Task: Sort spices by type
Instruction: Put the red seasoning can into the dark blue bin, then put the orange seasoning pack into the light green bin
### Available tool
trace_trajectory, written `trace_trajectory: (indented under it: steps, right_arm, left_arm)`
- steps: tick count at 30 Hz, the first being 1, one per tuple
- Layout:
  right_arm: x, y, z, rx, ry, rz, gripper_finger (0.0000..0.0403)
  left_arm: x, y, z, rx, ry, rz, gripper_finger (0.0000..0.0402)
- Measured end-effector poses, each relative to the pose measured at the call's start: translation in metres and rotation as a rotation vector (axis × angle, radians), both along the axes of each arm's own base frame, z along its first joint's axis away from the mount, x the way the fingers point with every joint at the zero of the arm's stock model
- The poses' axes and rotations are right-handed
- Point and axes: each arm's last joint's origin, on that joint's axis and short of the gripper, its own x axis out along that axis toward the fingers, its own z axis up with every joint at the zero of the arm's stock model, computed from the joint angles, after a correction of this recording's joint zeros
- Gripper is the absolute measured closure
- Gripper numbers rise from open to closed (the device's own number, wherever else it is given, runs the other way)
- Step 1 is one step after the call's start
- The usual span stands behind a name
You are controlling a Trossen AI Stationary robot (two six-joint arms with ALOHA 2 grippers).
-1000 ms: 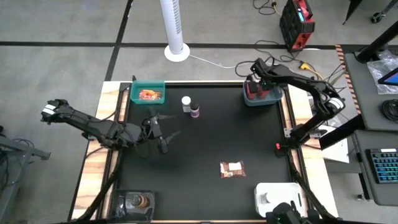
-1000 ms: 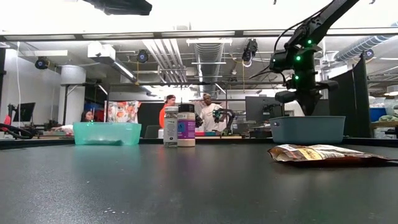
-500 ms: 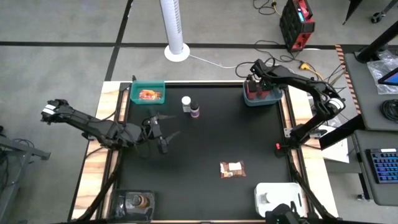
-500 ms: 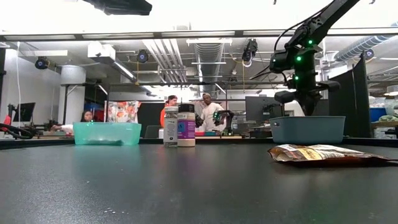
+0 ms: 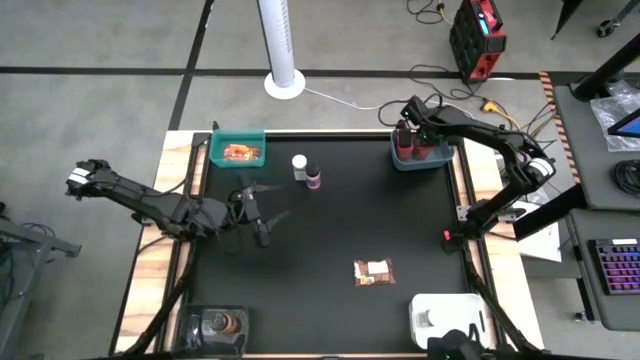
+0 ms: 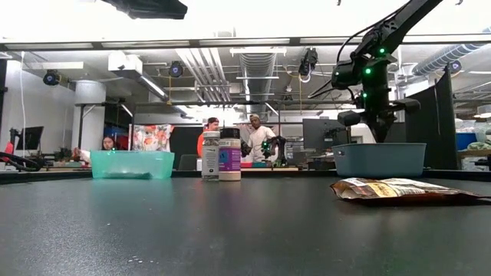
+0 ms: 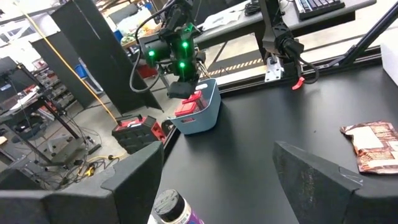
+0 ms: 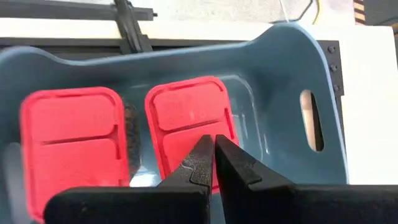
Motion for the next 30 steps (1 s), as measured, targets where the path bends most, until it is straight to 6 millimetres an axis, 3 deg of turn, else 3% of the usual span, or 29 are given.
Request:
trace_trajectory:
  steps: [6, 12, 22, 30]
  right_arm:
    - [0.001, 0.007, 0.022, -0.067, -0.031, 0.046, 0.0394]
    - [0.019, 0.039, 0.043, -0.137, -0.082, 0.188, 0.0394]
    - [0.077, 0.144, 0.070, -0.339, -0.199, 0.667, 0.0393]
    - [0.092, 0.230, 0.064, -0.369, -0.225, 0.930, 0.0392]
  left_arm:
    - [0.000, 0.000, -0.002, -0.060, -0.013, 0.012, 0.0116]
    - [0.001, 0.000, -0.008, -0.177, -0.016, 0.038, 0.0116]
    - [0.028, -0.016, -0.039, -0.286, 0.064, -0.022, 0.0116]
    - [0.054, -0.052, -0.046, -0.325, 0.125, -0.109, 0.0116]
